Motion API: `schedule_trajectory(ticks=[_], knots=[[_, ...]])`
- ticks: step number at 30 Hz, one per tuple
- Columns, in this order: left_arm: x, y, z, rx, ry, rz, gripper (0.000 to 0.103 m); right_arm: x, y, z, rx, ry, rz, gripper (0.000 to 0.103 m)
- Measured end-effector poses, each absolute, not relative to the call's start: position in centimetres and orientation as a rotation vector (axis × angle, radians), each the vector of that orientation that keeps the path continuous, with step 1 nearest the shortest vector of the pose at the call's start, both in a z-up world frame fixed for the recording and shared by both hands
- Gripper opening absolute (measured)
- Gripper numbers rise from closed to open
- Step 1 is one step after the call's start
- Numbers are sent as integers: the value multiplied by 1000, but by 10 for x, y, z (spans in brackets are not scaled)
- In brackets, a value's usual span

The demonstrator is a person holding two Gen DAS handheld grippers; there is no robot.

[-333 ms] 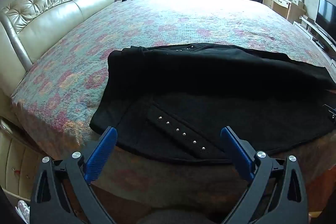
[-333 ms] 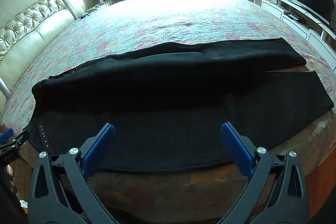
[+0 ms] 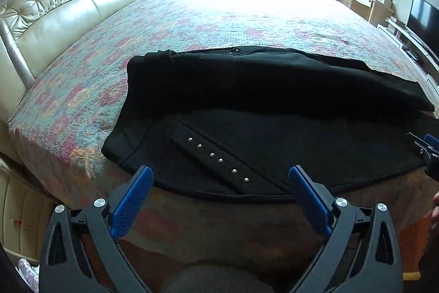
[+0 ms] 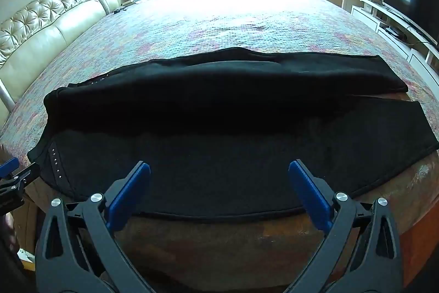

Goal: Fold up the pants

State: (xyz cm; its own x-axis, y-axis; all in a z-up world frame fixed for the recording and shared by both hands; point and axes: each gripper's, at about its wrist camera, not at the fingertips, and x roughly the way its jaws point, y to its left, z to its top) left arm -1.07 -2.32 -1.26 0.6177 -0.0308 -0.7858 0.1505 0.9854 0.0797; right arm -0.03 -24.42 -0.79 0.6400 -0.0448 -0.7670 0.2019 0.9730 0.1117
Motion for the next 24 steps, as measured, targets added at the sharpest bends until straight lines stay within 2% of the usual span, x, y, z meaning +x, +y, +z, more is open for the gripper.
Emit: schedule_trajectory(ticks=[24], knots=[[-12, -21, -9, 112, 917, -113, 99, -2, -235, -13, 166, 878, -125, 101]])
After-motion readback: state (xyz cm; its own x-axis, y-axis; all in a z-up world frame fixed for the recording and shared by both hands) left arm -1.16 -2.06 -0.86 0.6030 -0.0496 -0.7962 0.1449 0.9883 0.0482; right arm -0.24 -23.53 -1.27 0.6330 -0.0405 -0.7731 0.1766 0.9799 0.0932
